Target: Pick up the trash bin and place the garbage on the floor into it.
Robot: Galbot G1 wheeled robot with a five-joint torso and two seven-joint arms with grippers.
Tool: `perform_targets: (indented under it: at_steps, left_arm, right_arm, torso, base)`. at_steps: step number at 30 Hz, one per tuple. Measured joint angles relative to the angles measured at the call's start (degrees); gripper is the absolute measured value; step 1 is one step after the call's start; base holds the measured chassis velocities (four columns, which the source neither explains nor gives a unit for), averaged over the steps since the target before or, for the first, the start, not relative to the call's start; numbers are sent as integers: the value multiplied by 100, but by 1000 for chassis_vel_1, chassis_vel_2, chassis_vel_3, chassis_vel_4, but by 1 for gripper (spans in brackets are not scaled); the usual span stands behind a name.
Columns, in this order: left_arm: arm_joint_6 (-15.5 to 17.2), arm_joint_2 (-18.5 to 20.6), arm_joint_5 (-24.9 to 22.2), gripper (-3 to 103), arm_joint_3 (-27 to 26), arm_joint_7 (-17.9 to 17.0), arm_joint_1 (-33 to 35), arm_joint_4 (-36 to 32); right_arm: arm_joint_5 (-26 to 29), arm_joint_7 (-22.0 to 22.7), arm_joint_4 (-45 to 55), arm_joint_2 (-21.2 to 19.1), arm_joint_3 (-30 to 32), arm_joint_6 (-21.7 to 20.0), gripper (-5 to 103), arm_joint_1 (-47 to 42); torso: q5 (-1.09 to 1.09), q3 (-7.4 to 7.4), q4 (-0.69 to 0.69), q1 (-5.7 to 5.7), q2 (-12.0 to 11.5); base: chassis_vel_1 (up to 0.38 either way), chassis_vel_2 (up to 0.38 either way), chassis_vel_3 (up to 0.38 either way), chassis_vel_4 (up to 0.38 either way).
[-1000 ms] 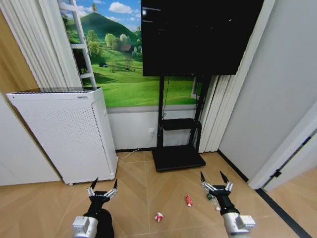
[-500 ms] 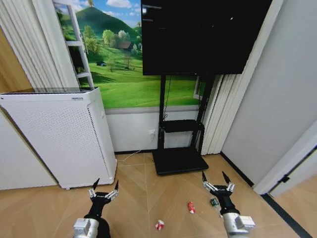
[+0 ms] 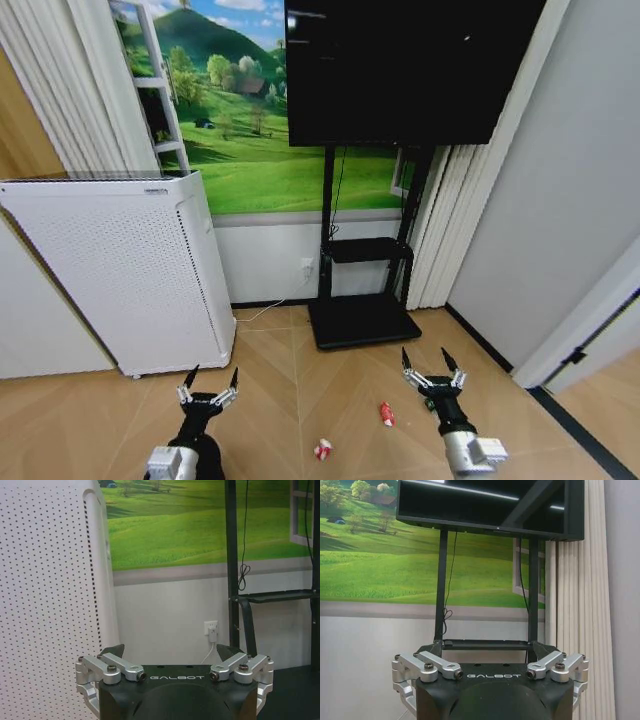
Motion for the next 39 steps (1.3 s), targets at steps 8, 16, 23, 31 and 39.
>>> perform_targets:
  at_steps: [8, 16, 23, 31, 39]
  left_arm:
    - [12, -68, -81, 100, -52, -3, 16, -5]
    - [14, -183, -102, 100, -43, -3, 89, -44]
    - [28, -211, -141, 100, -31, -1, 107, -74]
    - [29, -216, -147, 100, -71, 2, 86, -68]
    - [27, -156, -101, 100, -116, 2, 15, -14]
  right_arm:
    - [8, 50, -4, 1, 27, 16, 100, -12]
    - [43, 48, -27, -21, 31, 51, 100, -36]
    - [41, 42, -49, -13, 28, 51, 100, -41]
    - [22, 33, -95, 2, 12, 51, 100, -29]
    - [10, 30, -120, 31, 44, 73, 100, -48]
  torso:
    - [0, -117, -1, -75, -193]
    - [0, -248, -1, -160, -407]
    - [0, -339, -1, -216, -554]
    - [0, -455, -1, -296, -751]
    - [0, -555, 0, -353, -907]
  base:
    - [0, 0, 0, 0]
    - [0, 0, 0, 0]
    - [0, 0, 0, 0]
    - [16, 16, 15, 19]
    - [29, 23, 34, 30]
